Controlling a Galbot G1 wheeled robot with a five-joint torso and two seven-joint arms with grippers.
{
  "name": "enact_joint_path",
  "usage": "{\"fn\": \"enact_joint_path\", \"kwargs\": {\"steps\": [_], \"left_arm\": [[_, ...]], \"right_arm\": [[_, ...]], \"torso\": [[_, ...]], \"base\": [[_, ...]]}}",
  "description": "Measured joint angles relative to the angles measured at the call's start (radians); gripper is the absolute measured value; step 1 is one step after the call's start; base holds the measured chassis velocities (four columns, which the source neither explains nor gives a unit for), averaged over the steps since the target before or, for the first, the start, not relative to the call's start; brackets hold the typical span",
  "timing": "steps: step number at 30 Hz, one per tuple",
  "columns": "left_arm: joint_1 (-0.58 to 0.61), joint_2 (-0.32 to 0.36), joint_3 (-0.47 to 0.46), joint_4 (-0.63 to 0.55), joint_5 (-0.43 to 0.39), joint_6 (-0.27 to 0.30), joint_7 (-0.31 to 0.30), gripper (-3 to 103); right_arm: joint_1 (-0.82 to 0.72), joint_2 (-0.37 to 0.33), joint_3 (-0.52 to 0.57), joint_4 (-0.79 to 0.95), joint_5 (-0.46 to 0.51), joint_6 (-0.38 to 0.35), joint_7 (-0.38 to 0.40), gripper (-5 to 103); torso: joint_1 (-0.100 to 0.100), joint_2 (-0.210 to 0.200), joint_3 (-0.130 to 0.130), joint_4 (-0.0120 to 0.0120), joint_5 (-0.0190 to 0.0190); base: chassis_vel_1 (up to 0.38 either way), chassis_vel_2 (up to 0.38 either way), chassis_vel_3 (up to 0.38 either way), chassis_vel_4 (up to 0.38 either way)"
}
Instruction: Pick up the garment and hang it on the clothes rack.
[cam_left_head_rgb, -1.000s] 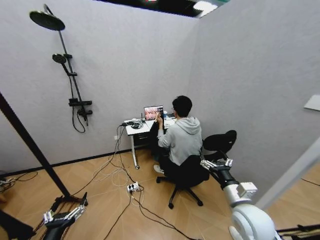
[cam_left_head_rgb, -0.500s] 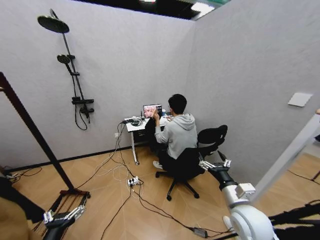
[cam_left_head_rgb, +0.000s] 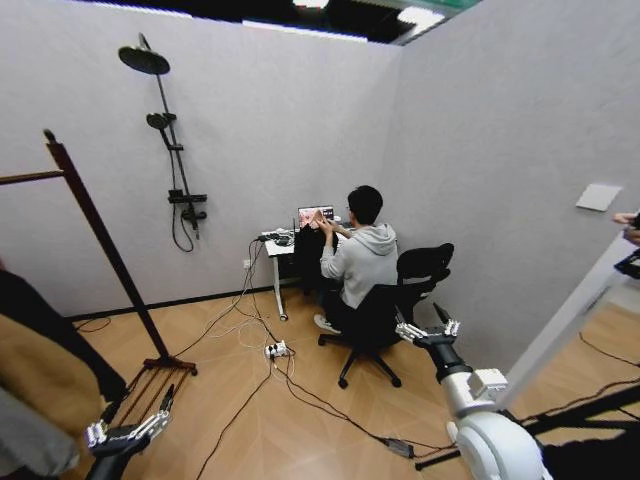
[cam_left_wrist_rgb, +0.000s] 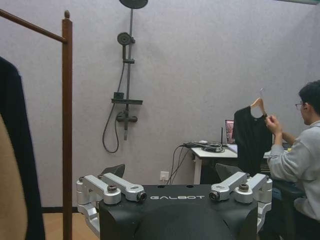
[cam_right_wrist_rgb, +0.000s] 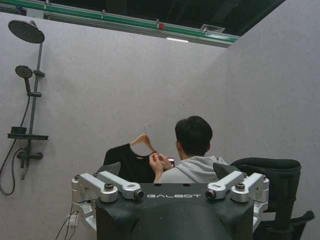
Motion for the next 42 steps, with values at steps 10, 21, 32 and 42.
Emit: {"fn": "enact_joint_path", "kwargs": {"steps": [10,21,32,42], "left_arm": [[0.0,0.0,0.0,0.0,0.0,0.0,0.0,100],[0.0,0.0,0.0,0.0,0.0,0.0,0.0,100],[0.0,0.0,0.0,0.0,0.0,0.0,0.0,100],[0.0,0.0,0.0,0.0,0.0,0.0,0.0,100]], "right_arm": [[0.067,-0.004,-0.067,-0.038,-0.019,-0.022,0.025,100],[0.089,0.013,-0.108,-0.062,-0.05,-0.027,0.036,100],[0.093,0.017,-0.115,-0.073,-0.059,-0.026,0.037,100],[0.096,0.017,-0.127,-0.082,-0.068,-0.027,0.039,100]], "torso": [[0.0,0.0,0.0,0.0006,-0.0001],[0.0,0.0,0.0,0.0,0.0003],[0.0,0.0,0.0,-0.0001,0.0001],[0.0,0.0,0.0,0.0001,0.0001]], "base": [[0.2,-0.042,-0.048,0.195],[0.136,-0.129,-0.121,0.129],[0.127,-0.133,-0.121,0.122],[0.134,-0.134,-0.127,0.129]]}}
